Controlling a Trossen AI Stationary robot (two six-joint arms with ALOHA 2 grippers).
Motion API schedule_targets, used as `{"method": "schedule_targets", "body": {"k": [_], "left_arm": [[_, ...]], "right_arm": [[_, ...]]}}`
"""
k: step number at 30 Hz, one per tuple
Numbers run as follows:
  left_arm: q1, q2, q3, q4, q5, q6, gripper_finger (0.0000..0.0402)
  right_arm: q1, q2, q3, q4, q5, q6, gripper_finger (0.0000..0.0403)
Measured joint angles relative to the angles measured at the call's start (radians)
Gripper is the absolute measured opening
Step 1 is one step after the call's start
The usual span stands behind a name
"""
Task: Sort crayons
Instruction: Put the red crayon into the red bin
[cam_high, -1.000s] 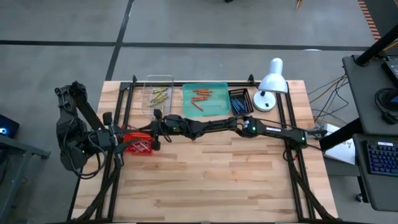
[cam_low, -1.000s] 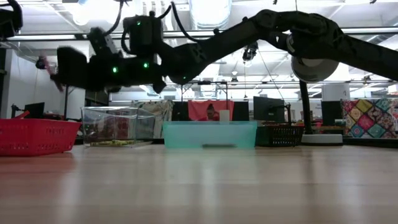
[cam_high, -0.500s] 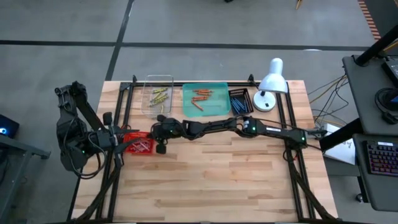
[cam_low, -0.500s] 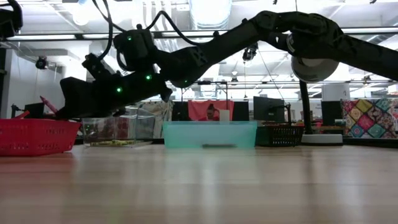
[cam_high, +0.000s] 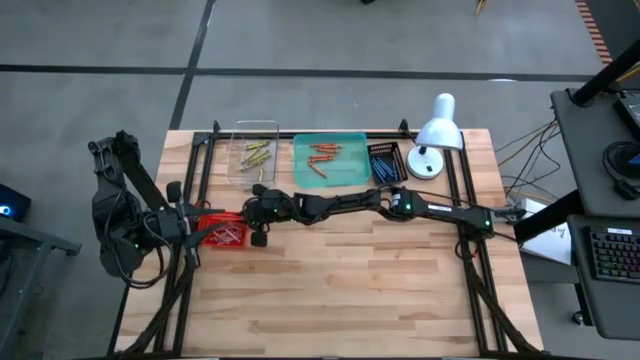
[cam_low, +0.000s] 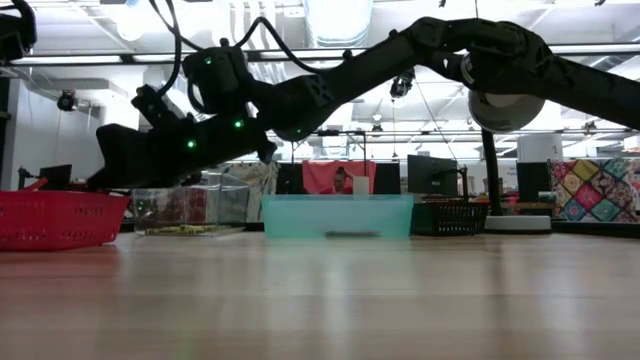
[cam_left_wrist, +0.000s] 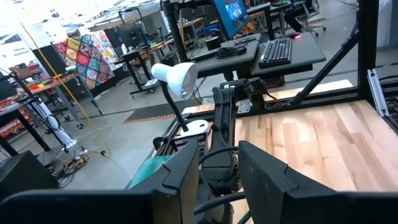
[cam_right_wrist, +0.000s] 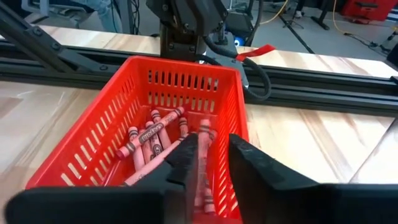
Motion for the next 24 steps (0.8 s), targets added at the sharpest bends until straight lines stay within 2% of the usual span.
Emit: {"method": "schedule_targets", "body": {"k": [4,9,17,24], "left_arm": [[0.0,0.0,-0.001,0.0,0.0,-0.027,0.0096],[0.001,0.0,-0.006,0.001,0.002,-0.069,0.0096],[0.001,-0.012,-0.053,0.001,0.011,-0.115,0.0077],[0.001,-0.053,-0.16,0.007,0.039,-0.197,0.0041]], "right_arm": [[0.0,-0.008,0.0,-0.001,0.0,-0.009,0.0104],[0.011,-0.031,0.01,-0.009,-0.001,-0.041,0.0118],[0.058,-0.123,-0.025,-0.022,-0.009,-0.152,0.0101],[0.075,-0.255,-0.183,-0.009,-0.044,-0.207,0.0083]]}}
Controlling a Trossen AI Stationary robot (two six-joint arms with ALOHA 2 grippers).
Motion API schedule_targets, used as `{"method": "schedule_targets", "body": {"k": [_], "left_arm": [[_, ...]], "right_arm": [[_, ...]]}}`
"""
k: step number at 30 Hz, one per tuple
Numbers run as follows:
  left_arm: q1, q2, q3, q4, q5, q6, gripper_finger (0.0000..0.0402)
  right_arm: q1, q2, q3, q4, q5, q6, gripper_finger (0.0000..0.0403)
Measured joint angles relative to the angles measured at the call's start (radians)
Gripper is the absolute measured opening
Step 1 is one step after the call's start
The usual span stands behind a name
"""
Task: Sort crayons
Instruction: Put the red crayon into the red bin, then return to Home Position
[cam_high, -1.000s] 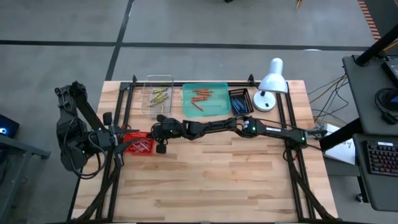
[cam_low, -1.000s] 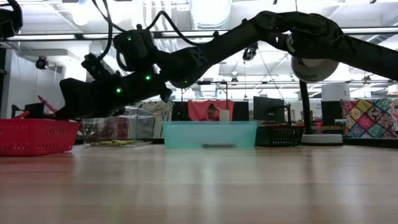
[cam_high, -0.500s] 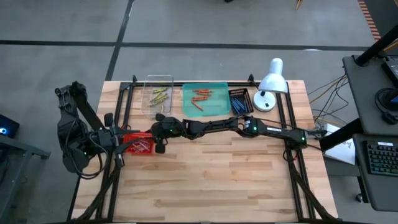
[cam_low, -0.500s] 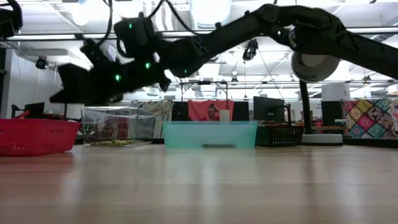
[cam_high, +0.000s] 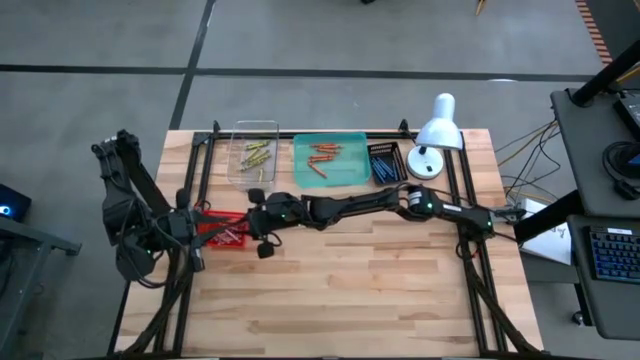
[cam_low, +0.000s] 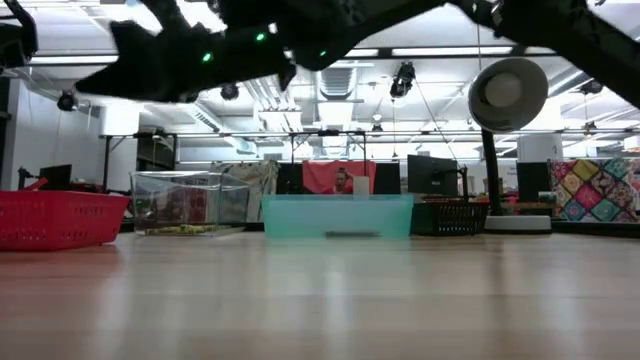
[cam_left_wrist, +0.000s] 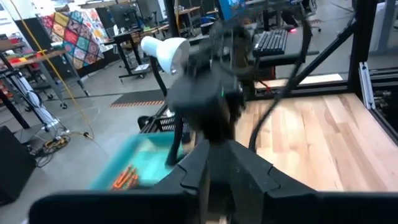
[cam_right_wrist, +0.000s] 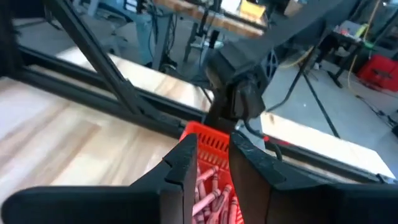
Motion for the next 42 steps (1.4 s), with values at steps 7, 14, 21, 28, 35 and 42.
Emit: {"method": "schedule_targets", "body": {"k": [7,14,21,28,35,42], "left_arm": [[0.007,-0.09,-0.138,0.115,0.014,0.007,0.0009],[0.085,-0.18,-0.299,0.544,0.177,0.346,0.0001],[0.296,-0.262,-0.428,0.906,0.523,0.739,0.0],[0.52,-0.427,-0.461,0.782,0.682,0.704,0.0],[0.653,-0.587,-0.505,0.711,0.761,0.691,0.0],[0.669,-0.722,-0.579,0.698,0.784,0.665,0.0]], "right_arm": [[0.0,-0.188,-0.292,0.149,-0.009,-0.025,0.0074],[-0.027,-0.378,-0.59,0.246,-0.009,-0.026,0.0077],[-0.064,-0.575,-0.836,0.293,-0.006,-0.025,0.0074],[-0.094,-0.753,-1.042,0.3,-0.005,-0.025,0.0076],[-0.129,-0.911,-1.23,0.405,0.002,0.009,0.0071],[-0.144,-1.061,-1.363,0.414,0.025,0.027,0.007]]}}
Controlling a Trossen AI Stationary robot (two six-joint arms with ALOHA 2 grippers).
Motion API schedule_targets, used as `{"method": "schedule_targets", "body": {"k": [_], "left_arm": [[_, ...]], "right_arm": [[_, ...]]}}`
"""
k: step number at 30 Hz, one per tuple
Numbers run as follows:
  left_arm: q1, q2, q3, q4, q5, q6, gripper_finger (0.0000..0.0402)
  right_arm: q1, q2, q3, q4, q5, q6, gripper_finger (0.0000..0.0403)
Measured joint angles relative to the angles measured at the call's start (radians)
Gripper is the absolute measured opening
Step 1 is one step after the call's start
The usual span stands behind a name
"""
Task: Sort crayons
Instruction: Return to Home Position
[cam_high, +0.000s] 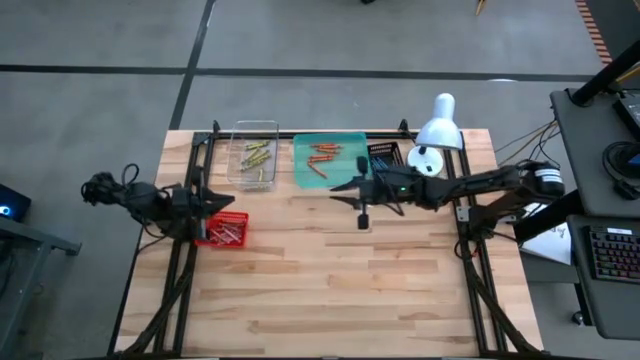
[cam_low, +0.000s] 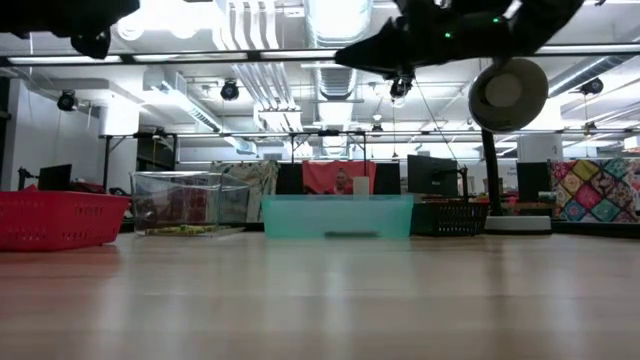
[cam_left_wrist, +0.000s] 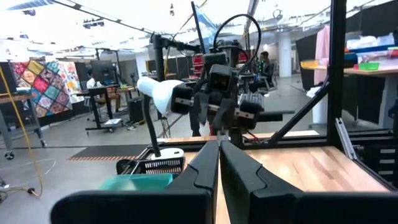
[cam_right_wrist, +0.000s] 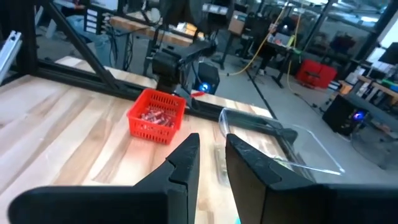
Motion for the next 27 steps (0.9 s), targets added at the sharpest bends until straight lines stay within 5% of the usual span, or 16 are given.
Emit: {"method": "schedule_targets", "body": {"k": [6,27], "left_arm": [[0.0,-0.095,-0.073,0.004,-0.006,-0.016,0.0],[0.002,-0.094,-0.099,0.006,-0.037,-0.05,0.0]], "right_arm": [[-0.002,-0.161,-0.121,0.0,0.01,0.0,0.007],[-0.007,-0.85,-0.532,-0.003,0.154,0.025,0.0066]]}}
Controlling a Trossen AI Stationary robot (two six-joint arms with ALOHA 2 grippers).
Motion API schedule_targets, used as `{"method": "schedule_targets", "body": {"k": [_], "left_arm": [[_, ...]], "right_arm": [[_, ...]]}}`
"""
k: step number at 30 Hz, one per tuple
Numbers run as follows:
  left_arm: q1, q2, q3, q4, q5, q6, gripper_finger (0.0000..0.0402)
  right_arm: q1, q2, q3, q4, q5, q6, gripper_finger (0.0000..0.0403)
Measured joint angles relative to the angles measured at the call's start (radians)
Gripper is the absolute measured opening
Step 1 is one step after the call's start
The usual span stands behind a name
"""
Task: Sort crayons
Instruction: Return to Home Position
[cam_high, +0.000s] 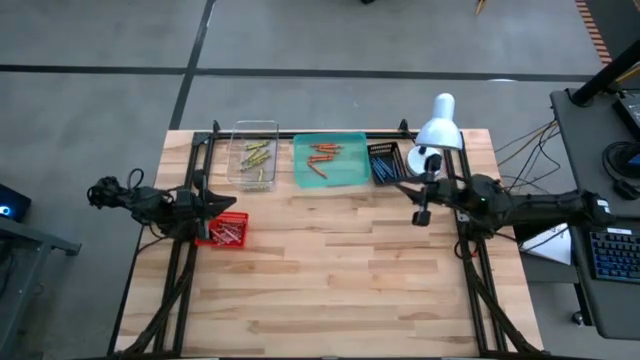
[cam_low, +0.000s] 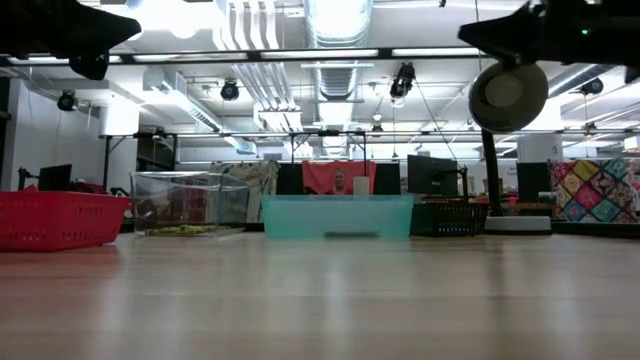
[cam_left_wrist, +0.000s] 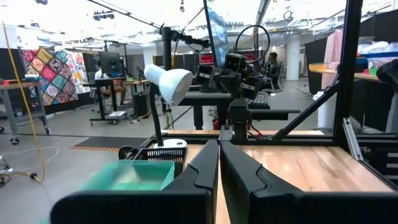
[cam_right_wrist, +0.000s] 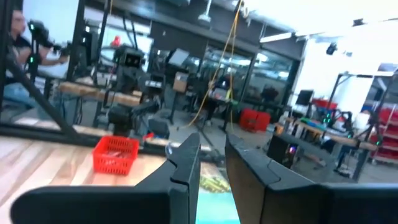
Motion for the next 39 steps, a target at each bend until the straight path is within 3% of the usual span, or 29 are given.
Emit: {"method": "schedule_targets", "body": {"k": [5,13,17,22,39], "left_arm": [[0.0,0.0,-0.004,0.0,-0.002,-0.007,0.0],[0.0,0.0,-0.016,0.008,-0.003,-0.042,0.0],[0.005,0.0,-0.077,0.054,-0.033,-0.102,0.0],[0.005,0.0,-0.219,0.227,-0.033,-0.137,0.0],[0.012,0.008,-0.22,0.224,-0.07,-0.131,0.0]], "right_arm": [[0.0,-0.185,-0.071,-0.05,0.033,0.006,0.0063],[0.0,-0.484,-0.082,-0.334,0.083,0.027,0.0064],[0.0,-0.46,-0.045,-0.41,0.092,0.028,0.0063],[0.0,-0.456,-0.027,-0.477,0.096,0.026,0.0063],[0.0,-0.484,-0.153,-0.49,0.066,0.062,0.0059]]}}
